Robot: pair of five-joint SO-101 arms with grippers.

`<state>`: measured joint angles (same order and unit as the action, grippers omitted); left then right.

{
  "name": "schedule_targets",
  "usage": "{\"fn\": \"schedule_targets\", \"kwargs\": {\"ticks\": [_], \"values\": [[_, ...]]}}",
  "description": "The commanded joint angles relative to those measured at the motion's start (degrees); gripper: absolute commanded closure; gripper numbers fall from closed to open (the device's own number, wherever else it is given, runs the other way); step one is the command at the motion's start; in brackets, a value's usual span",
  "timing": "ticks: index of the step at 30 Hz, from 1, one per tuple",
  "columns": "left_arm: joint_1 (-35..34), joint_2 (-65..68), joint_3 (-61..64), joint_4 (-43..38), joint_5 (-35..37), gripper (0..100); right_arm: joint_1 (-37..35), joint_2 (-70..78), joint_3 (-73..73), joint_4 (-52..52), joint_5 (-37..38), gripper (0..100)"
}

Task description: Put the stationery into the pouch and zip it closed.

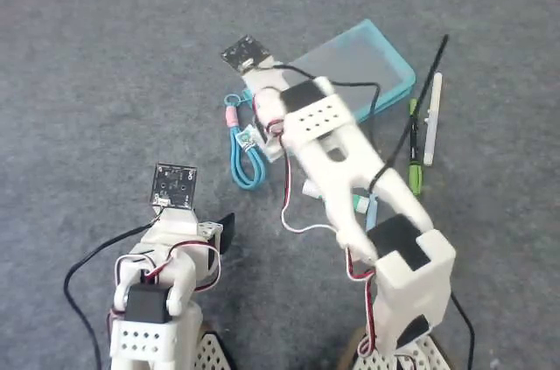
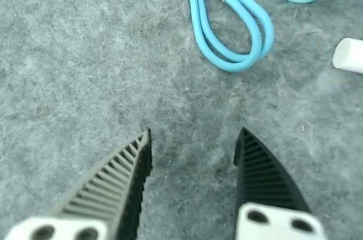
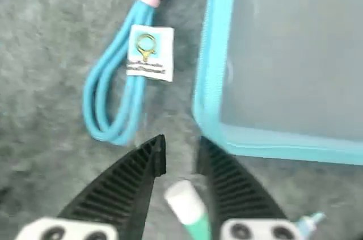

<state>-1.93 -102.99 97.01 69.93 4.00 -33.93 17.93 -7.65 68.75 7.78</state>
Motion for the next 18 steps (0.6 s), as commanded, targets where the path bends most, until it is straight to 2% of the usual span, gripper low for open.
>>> {"fn": "schedule_targets", "kwargs": {"ticks": [1,5,12,18], "values": [[0.44,-0.79,-0.40,0.44,0.62,77,-3.56,-0.22,0.62,-1.98,-5.89,82.9],[0.44,-0.79,-0.40,0.44,0.62,77,-4.79,-0.22,3.52,-5.41,-9.49,82.9],[0.44,-0.79,-0.40,0.44,0.62,77,1.98,0.92,7.30,-14.73,-11.43,82.7],[0.44,-0.79,-0.40,0.44,0.62,77,2.68,5.05,7.30,-20.88,-11.08,82.5]]}}
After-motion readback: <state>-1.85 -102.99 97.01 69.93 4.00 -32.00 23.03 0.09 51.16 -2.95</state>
